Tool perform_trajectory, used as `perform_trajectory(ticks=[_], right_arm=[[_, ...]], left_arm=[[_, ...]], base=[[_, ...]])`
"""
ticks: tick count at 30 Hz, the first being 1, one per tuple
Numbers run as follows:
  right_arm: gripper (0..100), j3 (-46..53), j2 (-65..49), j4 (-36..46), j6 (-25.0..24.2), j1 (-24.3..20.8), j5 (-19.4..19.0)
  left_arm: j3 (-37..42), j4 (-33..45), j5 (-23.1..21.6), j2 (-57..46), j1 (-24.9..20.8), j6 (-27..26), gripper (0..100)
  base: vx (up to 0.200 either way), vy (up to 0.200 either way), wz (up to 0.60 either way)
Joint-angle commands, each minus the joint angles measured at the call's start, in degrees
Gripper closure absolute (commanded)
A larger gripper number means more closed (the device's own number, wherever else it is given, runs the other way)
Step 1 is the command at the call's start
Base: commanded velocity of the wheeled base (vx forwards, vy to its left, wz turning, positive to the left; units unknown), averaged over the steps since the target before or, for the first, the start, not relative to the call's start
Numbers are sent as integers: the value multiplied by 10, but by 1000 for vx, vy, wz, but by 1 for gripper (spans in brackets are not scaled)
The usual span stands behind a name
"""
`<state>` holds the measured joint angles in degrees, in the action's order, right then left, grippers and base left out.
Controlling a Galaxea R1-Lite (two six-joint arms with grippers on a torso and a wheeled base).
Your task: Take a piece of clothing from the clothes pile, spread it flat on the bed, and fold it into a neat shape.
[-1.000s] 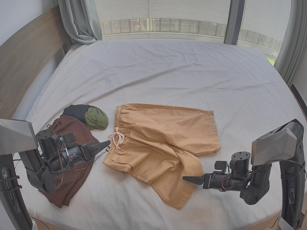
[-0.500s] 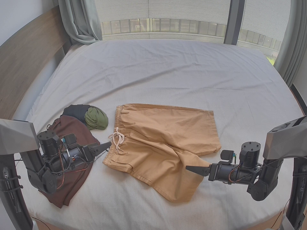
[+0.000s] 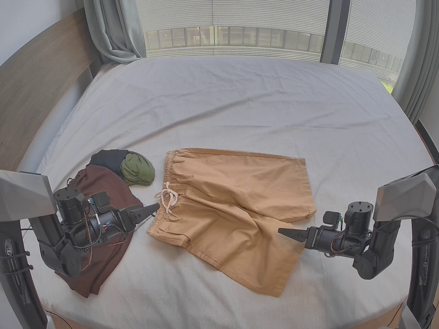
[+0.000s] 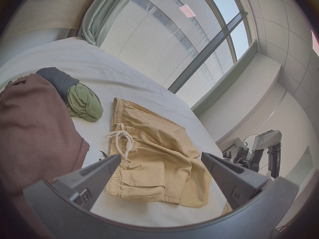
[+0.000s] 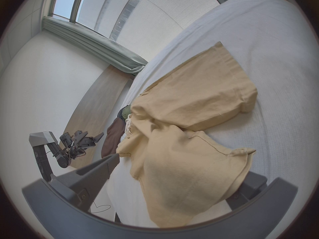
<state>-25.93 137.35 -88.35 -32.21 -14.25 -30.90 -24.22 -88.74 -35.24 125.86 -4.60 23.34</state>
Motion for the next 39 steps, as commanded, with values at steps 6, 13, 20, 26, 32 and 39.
perform_trajectory(ticks=[6,13,20,26,32,39], right_arm=[[0,-24,29,-1,0,34,1],[0,-24,23,-1,0,41,1],[0,-32,23,-1,0,48,4],[0,-40,28,-1,0,48,23],[100,-34,22,0,0,52,23],[100,-36,20,0,0,55,24]], left_arm=[[1,0,0,1,0,-1,0],[1,0,0,1,0,-1,0],[1,0,0,1,0,-1,0],[1,0,0,2,0,-1,0],[1,0,0,2,0,-1,0],[1,0,0,2,0,-1,0]], base=[[0,0,0],[0,0,0],[0,0,0],[0,0,0],[0,0,0],[0,0,0]])
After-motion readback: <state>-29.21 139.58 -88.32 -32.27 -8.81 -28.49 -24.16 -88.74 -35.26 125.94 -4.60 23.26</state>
